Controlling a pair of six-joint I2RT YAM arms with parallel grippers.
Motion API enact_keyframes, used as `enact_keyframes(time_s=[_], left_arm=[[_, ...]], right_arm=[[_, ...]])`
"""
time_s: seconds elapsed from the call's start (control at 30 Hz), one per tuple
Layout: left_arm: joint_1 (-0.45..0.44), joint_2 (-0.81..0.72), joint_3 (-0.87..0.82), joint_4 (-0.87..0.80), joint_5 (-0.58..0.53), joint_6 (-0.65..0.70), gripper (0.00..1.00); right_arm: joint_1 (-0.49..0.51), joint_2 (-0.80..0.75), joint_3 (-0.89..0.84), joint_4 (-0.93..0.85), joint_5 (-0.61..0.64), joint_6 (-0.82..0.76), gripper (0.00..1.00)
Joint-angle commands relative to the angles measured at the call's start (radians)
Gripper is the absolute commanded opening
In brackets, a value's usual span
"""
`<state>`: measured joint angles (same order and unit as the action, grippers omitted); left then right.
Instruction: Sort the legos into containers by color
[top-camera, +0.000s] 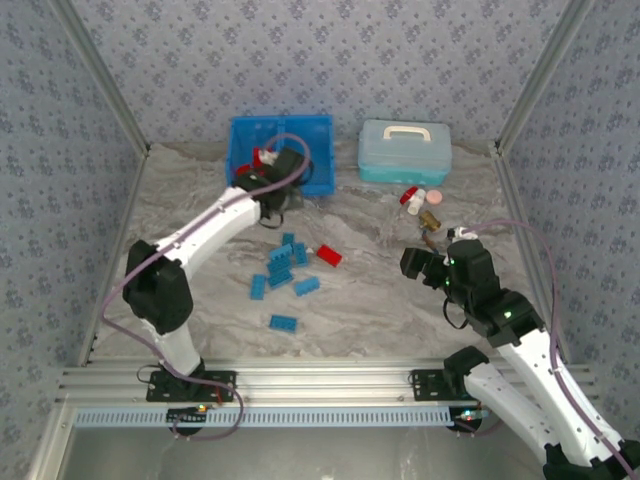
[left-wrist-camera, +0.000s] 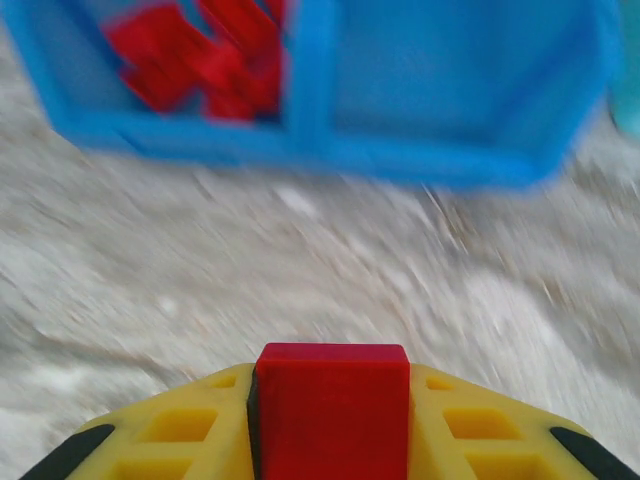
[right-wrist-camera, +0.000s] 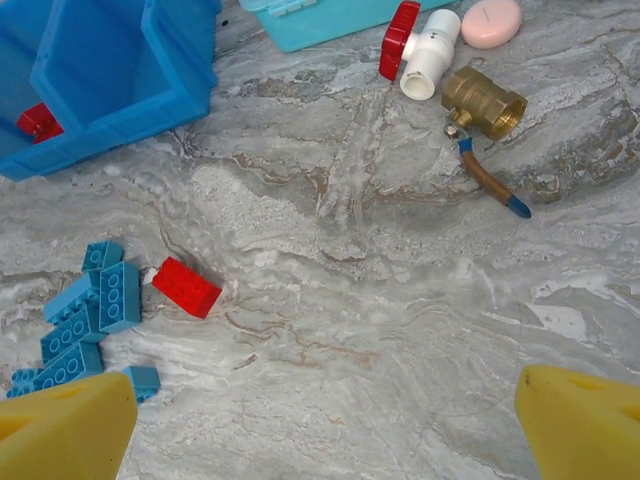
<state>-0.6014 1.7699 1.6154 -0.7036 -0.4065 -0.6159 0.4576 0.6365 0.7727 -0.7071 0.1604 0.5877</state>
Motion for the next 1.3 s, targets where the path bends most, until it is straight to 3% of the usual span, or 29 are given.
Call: enact_keyframes(time_s=[0.0, 0.17, 0.47, 0.6, 0.77, 0.8, 0.87, 0.93, 1.13, 1.27], left_arm=[[0.091, 0.049, 0.078, 0.015, -0.042, 0.111, 0.33], [0.204, 0.259, 0.378, -0.018, -0.086, 0.181, 0.33], [0.318, 0.744, 1.016, -0.03, -0.001, 0.241, 0.33], [0.356, 0.812, 1.041, 0.101, 0.061, 0.239, 0.33], [0.365, 0.876, 1.043, 0.248, 0.072, 0.343, 0.38], [0.366, 0.886, 1.046, 0.268, 0.07, 0.359, 0.41], [0.368, 0.904, 1.07, 0.277, 0.059, 0.366, 0.57], [0.371, 0.906, 1.084, 0.26, 0.061, 0.345, 0.63], [0.368, 0.795, 1.074, 0.112, 0.083, 0.248, 0.68], [0.336, 0.589, 0.861, 0.12, 0.16, 0.153, 0.66]], right_arm=[[-0.007, 0.006, -0.007, 0.018, 0.004, 0.009, 1.0], [-0.007, 0.031, 0.001, 0.026, 0.008, 0.004, 1.0], [-0.011, 0.101, -0.017, 0.076, -0.001, 0.009, 1.0], [-0.019, 0.135, 0.009, 0.069, -0.01, -0.011, 1.0], [-0.027, 0.147, 0.054, 0.033, 0.0, -0.054, 1.0], [-0.029, 0.146, 0.056, 0.028, 0.001, -0.057, 1.0], [-0.033, 0.145, 0.053, 0.024, 0.0, -0.057, 1.0], [-0.036, 0.144, 0.05, 0.02, -0.005, -0.056, 1.0], [-0.04, 0.133, 0.051, 0.02, -0.014, -0.047, 1.0], [-0.039, 0.127, 0.048, 0.037, -0.035, -0.029, 1.0]])
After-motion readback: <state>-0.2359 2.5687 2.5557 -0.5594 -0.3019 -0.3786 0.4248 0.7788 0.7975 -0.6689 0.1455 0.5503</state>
